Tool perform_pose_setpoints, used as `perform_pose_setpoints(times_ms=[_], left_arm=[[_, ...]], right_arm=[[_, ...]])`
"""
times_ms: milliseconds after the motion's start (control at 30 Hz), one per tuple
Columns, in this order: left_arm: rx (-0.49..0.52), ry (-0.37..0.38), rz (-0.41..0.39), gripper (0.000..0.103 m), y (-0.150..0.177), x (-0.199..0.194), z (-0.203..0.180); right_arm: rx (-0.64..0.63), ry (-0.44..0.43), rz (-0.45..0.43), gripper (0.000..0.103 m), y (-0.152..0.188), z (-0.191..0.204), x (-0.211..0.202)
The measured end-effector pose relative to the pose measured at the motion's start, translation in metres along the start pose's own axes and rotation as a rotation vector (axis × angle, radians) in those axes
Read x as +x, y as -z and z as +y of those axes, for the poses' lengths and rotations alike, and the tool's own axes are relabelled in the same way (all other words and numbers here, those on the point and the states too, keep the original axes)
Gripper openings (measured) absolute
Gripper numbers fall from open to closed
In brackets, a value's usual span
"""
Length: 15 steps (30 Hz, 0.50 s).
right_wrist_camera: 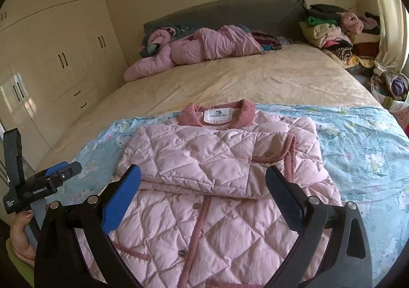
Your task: Fold large clothes
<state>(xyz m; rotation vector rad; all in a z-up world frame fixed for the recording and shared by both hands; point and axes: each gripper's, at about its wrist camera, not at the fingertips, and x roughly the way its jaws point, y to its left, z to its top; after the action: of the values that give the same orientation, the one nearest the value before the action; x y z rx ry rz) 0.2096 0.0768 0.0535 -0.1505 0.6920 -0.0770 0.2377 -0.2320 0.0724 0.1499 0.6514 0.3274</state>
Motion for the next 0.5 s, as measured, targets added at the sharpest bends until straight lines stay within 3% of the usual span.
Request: perform_pose_setpoints(times_ms=[500], left_arm=[[0.032,-0.010,-0.037,0.094,0.016,-0.053,-0.020]], right_arm=[[0.013,-0.037,-0.048,0.097,0.017,-0.005,-0.057]])
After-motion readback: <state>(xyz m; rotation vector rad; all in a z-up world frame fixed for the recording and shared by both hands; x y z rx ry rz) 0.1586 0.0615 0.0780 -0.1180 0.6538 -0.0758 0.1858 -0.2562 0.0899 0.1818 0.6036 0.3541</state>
